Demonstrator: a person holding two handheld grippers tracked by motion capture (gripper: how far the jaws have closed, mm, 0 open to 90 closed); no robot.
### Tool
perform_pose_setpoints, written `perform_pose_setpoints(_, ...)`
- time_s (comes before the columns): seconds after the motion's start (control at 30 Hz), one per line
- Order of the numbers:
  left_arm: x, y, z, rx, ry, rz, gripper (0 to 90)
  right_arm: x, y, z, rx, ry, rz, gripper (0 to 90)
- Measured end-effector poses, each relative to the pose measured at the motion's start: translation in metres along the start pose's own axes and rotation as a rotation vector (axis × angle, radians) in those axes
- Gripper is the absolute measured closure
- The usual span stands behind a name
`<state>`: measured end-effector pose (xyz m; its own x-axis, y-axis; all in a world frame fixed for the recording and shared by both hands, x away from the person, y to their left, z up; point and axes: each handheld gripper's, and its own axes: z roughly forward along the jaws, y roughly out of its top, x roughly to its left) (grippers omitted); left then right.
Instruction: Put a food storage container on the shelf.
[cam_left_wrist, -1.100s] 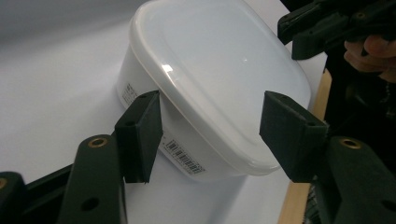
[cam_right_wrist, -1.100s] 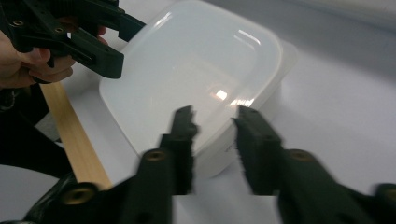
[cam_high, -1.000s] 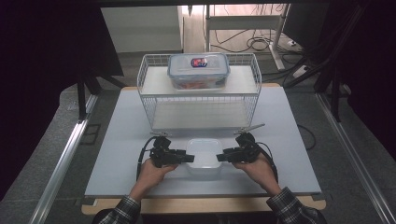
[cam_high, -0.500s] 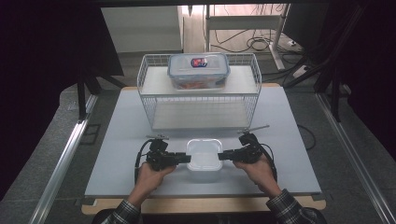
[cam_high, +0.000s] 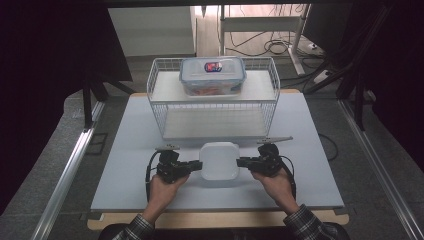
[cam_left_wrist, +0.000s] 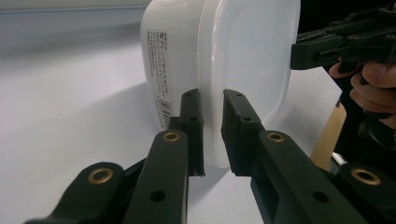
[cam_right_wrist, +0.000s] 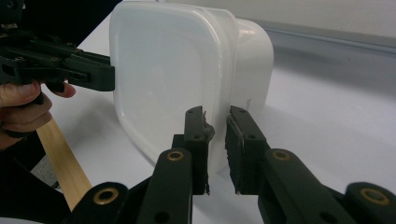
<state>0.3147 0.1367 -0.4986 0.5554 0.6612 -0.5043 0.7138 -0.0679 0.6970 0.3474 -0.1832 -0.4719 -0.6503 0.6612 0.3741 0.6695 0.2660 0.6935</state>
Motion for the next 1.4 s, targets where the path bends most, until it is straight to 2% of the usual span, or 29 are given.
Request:
perform_pose_setpoints(0.27,-0.008,0.008,-0.01,-0.037,0.029,0.06,79.1,0.007,0.006,-0.007,-0.055,0.0,-0.061,78.6)
perform_pose_setpoints(0.8,-0.019,0.033,-0.026,-0.095,0.061,0.127,78.3,0.021,0.034,-0.027,-0.149,0.017,-0.137,79.6)
perform_pose_setpoints(1.1,-0.034,0.061,-0.049,-0.146,0.09,0.191,78.2,0.031,0.058,-0.04,-0.206,0.022,-0.174,79.6)
perform_pose_setpoints(1.4,-0.046,0.088,-0.068,-0.191,0.106,0.239,78.2,0.044,0.086,-0.055,-0.263,0.015,-0.215,79.6)
